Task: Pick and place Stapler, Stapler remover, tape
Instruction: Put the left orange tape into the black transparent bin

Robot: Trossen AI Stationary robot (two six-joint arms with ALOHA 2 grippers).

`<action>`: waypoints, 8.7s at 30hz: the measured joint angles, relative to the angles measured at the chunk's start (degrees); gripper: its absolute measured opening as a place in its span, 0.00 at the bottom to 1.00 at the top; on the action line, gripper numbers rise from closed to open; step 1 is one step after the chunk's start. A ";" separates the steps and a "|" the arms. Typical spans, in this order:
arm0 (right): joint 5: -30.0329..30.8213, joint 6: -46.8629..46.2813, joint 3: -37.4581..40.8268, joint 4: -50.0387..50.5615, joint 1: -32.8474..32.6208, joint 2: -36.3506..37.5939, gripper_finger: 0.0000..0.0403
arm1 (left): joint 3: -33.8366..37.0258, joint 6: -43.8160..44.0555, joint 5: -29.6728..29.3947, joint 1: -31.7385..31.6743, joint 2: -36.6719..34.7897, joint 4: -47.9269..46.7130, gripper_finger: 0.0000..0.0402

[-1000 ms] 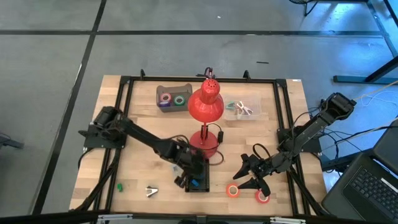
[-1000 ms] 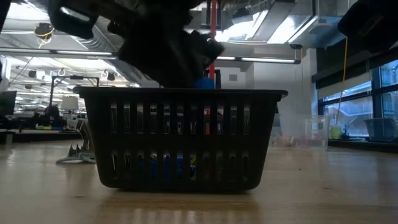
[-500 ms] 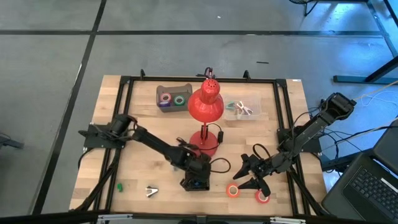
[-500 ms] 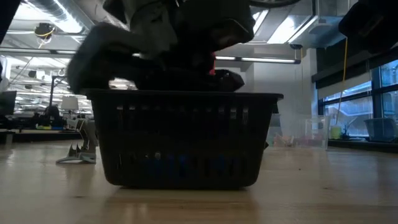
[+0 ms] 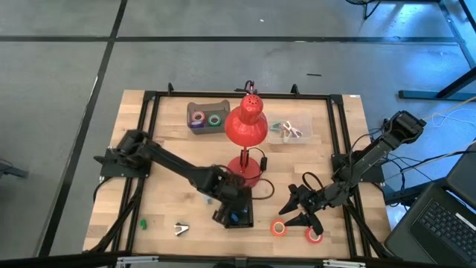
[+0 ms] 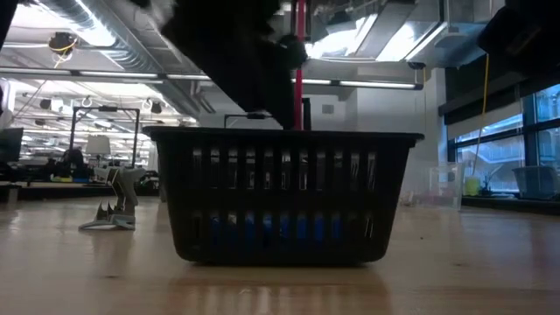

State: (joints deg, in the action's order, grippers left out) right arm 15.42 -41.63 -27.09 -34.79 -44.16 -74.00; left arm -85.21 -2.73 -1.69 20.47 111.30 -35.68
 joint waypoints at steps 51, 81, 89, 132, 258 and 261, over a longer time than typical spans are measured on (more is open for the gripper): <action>-16.69 -19.27 -22.29 52.72 4.68 -18.52 0.43 | 52.15 24.47 -43.76 18.91 -62.49 24.37 0.50; 1.50 -22.41 -35.01 83.22 6.12 -22.19 0.09 | 52.19 30.55 -44.39 18.74 -62.42 21.94 0.50; 18.34 -5.52 -35.17 67.06 5.86 -11.13 0.09 | 52.22 30.64 -46.75 16.96 -61.12 23.95 0.49; 13.40 37.74 -35.17 27.96 15.06 -10.32 0.09 | 40.54 3.90 -6.02 1.81 -20.61 88.64 0.47; 14.36 0.11 -35.15 74.14 8.74 -0.55 0.50 | 23.67 -4.24 6.12 -56.95 -10.35 11.45 0.31; 14.36 0.11 -35.15 74.25 8.74 -0.55 0.50 | 22.37 -3.97 6.14 -56.96 -12.24 7.67 0.46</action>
State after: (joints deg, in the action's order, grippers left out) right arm 29.78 -41.52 -62.24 39.46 -35.42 -74.54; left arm -62.84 -6.71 4.45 -36.49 99.07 -28.00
